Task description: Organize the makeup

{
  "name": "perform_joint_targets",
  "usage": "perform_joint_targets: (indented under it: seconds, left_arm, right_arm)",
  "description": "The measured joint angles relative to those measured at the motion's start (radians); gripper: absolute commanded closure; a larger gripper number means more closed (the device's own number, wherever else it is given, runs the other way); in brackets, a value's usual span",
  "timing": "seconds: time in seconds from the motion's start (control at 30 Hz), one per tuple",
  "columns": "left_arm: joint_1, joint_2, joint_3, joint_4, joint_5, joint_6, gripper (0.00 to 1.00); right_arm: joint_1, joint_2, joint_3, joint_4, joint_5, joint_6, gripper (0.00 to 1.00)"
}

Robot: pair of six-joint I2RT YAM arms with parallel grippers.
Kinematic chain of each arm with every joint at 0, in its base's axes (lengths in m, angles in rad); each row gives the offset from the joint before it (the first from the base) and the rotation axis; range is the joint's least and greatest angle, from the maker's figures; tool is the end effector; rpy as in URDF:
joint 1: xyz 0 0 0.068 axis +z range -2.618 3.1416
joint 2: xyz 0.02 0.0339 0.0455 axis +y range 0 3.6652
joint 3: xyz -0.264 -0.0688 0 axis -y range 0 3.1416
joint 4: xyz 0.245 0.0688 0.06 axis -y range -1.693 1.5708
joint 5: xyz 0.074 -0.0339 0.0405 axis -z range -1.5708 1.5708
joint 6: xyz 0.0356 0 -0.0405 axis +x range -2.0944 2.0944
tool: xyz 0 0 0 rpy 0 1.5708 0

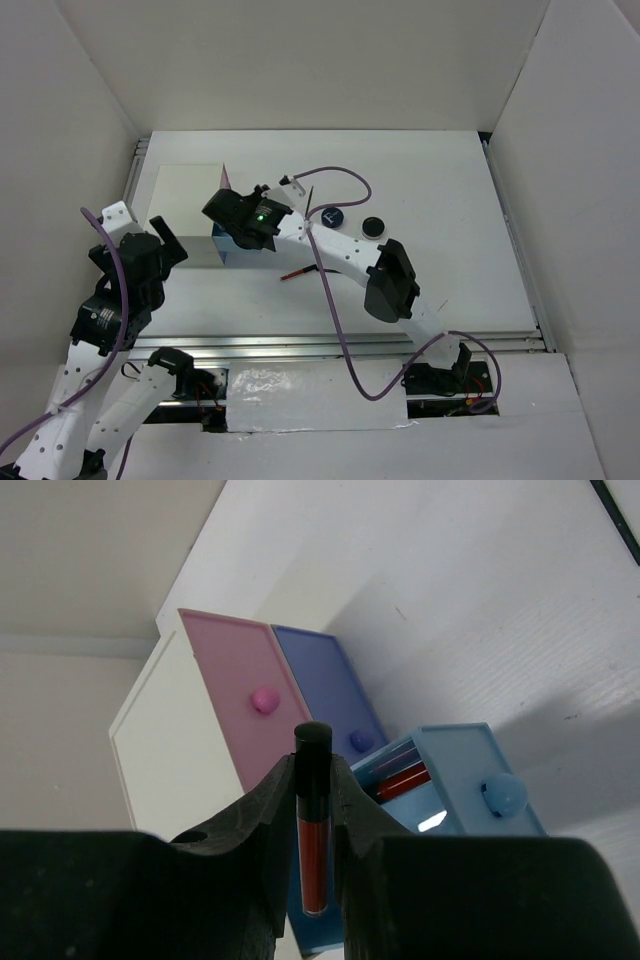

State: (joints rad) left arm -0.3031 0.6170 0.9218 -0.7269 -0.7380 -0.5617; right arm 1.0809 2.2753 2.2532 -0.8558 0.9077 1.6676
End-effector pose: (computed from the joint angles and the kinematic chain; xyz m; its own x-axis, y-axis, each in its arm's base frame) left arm 0.1140 -0.0105 0.3559 -0.1365 -0.3702 -0.9189 -0.5171 0.8178 -0.2526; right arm 0.2593 0.4267 0.2954 -0.2699 0.7960 -0.5418 0.3899 0.6048 0.6944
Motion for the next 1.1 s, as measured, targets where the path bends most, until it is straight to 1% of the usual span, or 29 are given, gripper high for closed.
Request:
perform_joint_targets:
  seconds: [0.3, 0.4, 0.5, 0.87, 0.93, 0.97, 1.1]
  left_arm:
    - [-0.003, 0.0, 0.0, -0.004, -0.001, -0.017, 0.01]
    - [-0.005, 0.0, 0.0, -0.004, -0.001, -0.018, 0.01]
    - [-0.007, 0.0, 0.0, -0.004, -0.001, -0.018, 0.0]
    - [-0.007, -0.008, 0.0, -0.005, -0.002, -0.018, 0.01]
    - [-0.007, -0.009, 0.0, -0.005, -0.002, -0.018, 0.01]
    - [-0.007, -0.011, 0.0, -0.005, -0.002, -0.018, 0.01]
    - [-0.007, -0.014, 0.0, -0.005, -0.002, -0.018, 0.01]
  right_arm:
    - [0.002, 0.019, 0.0, 0.001, 0.038, -0.005, 0.95]
    - [0.002, 0.019, 0.0, 0.009, 0.043, -0.016, 0.9]
    - [0.004, 0.02, 0.0, 0.024, 0.05, -0.03, 0.79]
    - [0.034, 0.02, 0.001, 0.061, 0.066, -0.065, 0.77]
    - [0.036, 0.02, 0.001, 0.066, 0.066, -0.068, 0.74]
    - [0.036, 0.02, 0.001, 0.069, 0.065, -0.069, 0.7]
    - [0.036, 0.02, 0.001, 0.083, 0.064, -0.076, 0.66]
